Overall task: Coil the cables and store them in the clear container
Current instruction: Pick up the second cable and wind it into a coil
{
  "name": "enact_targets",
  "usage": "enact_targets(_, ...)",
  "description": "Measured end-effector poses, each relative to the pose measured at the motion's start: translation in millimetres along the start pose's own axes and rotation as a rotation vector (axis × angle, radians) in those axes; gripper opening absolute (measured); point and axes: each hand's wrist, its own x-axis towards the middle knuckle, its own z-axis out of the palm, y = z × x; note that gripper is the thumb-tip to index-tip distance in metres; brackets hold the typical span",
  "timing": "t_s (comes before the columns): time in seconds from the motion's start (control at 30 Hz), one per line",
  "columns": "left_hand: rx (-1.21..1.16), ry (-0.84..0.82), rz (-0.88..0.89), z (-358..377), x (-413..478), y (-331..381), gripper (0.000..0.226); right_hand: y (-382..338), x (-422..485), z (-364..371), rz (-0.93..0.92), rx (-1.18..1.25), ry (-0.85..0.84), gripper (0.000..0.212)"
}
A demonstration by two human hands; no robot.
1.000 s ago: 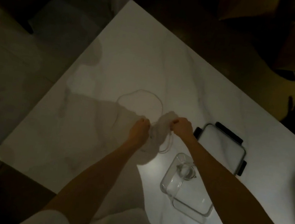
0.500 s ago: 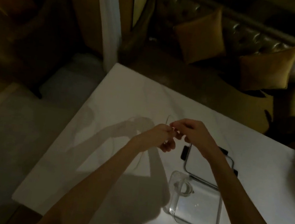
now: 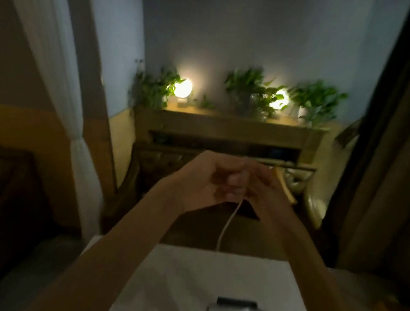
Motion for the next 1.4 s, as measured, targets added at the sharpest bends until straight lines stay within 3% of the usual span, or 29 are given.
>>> enact_targets(0.07,0.107,0.074,0.138,39,34,12,0.037,-27,-4,-13,-0.047,0.014,0.177,0.051)
enact_targets(0.13,0.178,0.132,0.255,65,66,21,0.037,-48,-17,-28,-0.067,-0.078,0.237,0.048)
enact_targets(0.23,0.24,0.2,0.392,85,107,34,0.045,-74,-51,-60,-0.049,-0.292,0.131,0.032)
enact_targets(0.33,0.268,0.321,0.442,100,136,38,0.041,-100,-87,-89,-0.066,-0.7,0.007,0.022)
enact_targets(0.4,0.365,0.327,0.458,111,149,23,0.03,-126,-102,-111,-0.229,-1.022,0.068,0.02)
enact_targets(0.5,0.581,0.201,0.404,137,168,-12,0.052,-172,-102,-151,-0.618,-1.304,0.32,0.021)
enact_targets(0.63,0.582,0.185,0.314,190,178,-38,0.068,-208,-77,-198,-0.805,-1.241,0.422,0.017)
enact_targets(0.7,0.438,0.103,0.345,207,175,-38,0.064,-206,-68,-211,-0.728,-1.078,0.393,0.014)
enact_targets(0.8,0.141,-0.08,0.31,217,172,-28,0.076,-180,-62,-213,-0.389,-0.652,0.159,0.015)
enact_targets(0.87,-0.058,-0.095,0.255,216,181,-19,0.086,-156,-70,-208,-0.201,-0.549,0.134,0.024)
enact_targets(0.93,-0.176,-0.043,0.245,208,190,-15,0.093,-138,-86,-205,-0.145,-0.668,0.14,0.033)
enact_targets(1.03,-0.149,0.105,0.236,188,202,-16,0.098,-134,-111,-201,-0.183,-0.994,0.016,0.02)
enact_targets(1.17,-0.163,0.149,0.208,179,211,-23,0.093,-158,-122,-209,-0.207,-1.35,-0.109,0.016)
enact_targets(1.27,-0.229,0.184,0.22,184,217,-24,0.086,-174,-123,-209,-0.136,-1.296,-0.188,0.017)
enact_targets(1.4,-0.519,0.141,0.218,170,223,-19,0.082,-180,-126,-210,-0.026,-1.125,-0.2,0.018)
